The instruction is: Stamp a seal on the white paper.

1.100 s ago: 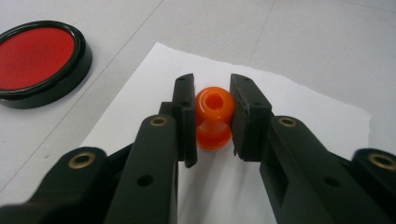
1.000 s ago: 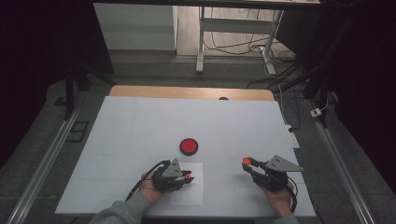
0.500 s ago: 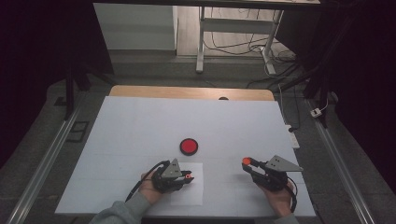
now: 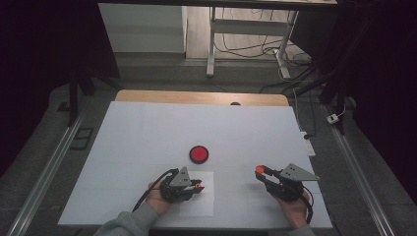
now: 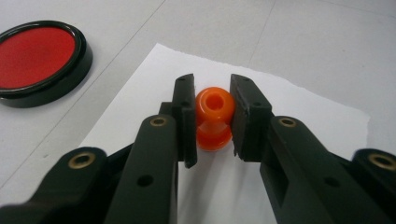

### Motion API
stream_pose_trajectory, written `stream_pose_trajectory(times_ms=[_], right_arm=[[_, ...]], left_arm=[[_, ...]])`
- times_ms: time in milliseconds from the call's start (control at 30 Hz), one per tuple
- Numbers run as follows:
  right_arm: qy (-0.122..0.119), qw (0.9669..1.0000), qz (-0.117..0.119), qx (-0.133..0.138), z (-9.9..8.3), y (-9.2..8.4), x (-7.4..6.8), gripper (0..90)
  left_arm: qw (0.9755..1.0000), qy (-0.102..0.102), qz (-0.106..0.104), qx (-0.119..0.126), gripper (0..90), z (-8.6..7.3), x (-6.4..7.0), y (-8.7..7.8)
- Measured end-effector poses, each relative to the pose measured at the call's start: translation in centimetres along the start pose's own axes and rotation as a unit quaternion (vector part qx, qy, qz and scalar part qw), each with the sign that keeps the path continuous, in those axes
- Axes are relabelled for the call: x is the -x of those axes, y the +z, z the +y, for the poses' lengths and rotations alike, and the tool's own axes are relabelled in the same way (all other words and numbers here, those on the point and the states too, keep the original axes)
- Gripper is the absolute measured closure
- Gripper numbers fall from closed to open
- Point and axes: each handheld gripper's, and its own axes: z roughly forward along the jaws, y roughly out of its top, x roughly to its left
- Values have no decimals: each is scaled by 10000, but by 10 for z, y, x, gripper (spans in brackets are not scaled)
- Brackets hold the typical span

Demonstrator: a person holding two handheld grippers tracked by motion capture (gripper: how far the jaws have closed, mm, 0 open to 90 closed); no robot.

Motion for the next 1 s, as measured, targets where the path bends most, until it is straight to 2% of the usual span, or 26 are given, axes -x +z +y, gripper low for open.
stream_pose_trajectory(times_ms=[67, 200, 300, 500, 667, 1000], right_arm=[[0, 10000, -6, 17, 1, -1, -1, 647], [-1, 10000, -9, 29, 1, -1, -1, 647], [-8, 10000, 1, 27, 1, -1, -1, 647], [-18, 10000, 19, 13, 1, 0, -2, 647], [-17, 10000, 31, 4, 1, 0, -2, 647], [-27, 10000, 40, 2, 1, 1, -2, 647]], left_arm=[[10000, 57, -43, -69, 734, 3, 0, -1], [9989, 48, 77, 450, 733, 12, 1, -17], [9979, 63, 191, 614, 733, 15, 1, -24], [9969, -105, 206, 751, 732, 16, -6, -31], [9950, -386, 121, 918, 732, 16, -14, -38], [9914, -572, 105, 1174, 731, 20, -23, -58]])
